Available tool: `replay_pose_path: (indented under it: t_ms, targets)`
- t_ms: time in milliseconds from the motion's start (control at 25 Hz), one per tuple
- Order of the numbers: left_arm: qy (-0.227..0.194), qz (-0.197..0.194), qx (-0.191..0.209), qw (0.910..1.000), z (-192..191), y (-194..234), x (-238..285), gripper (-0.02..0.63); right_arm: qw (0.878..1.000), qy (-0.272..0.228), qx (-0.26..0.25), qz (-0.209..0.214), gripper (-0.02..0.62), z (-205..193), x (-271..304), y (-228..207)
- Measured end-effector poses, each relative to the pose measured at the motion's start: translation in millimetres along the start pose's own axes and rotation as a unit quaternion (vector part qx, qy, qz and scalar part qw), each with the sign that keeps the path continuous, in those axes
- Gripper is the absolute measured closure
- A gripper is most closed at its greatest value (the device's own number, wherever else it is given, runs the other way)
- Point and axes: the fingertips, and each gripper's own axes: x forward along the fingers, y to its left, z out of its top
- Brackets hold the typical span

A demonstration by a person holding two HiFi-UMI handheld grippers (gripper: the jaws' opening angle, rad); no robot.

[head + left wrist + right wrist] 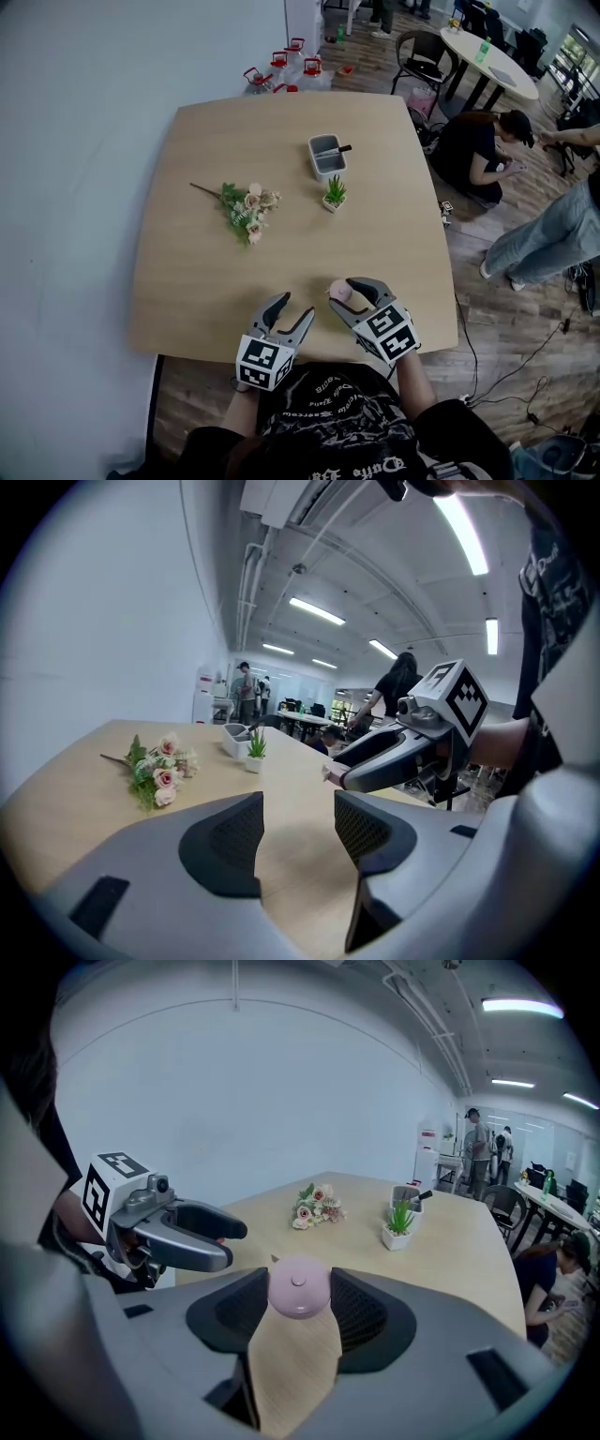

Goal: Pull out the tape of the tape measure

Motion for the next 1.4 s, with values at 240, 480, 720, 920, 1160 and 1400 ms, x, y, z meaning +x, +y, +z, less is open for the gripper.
replay_pose_path:
  t_ms: [240, 480, 720, 920, 1160, 1400]
  targets:
    - [-0.001, -0.057, 0.032, 0.9979, 5.8, -21.3, 11.1, 0.362, 1.0, 0.013, -0.023, 0.007, 0.369, -5.3, -4.3, 8.5]
    - [-0.004, -0.097, 0.05, 0.994, 10.7, -27.3, 10.4, 0.424, 0.998, 0.011, -0.047, 0.048, 0.37, 3.1, -10.3, 30.3]
    - [0.006, -0.193, 0.051, 0.9799, 6.5, -43.3, 0.4, 0.477, 0.993, 0.005, -0.079, 0.089, 0.369, 2.8, -14.3, 44.5]
    - [0.011, -0.245, 0.035, 0.9688, 5.8, -52.8, -5.2, 0.556, 0.987, 0.008, -0.102, 0.123, 0.37, 3.6, -18.4, 49.0]
    - [0.013, -0.216, 0.042, 0.9754, 7.1, -46.2, -0.1, 0.595, 0.992, 0.004, -0.069, 0.109, 0.37, 5.4, -13.9, 42.9]
    - [0.003, -0.199, 0.028, 0.9796, 9.8, -40.9, 3.4, 0.597, 0.995, -0.002, -0.033, 0.099, 0.37, 5.4, -8.9, 34.9]
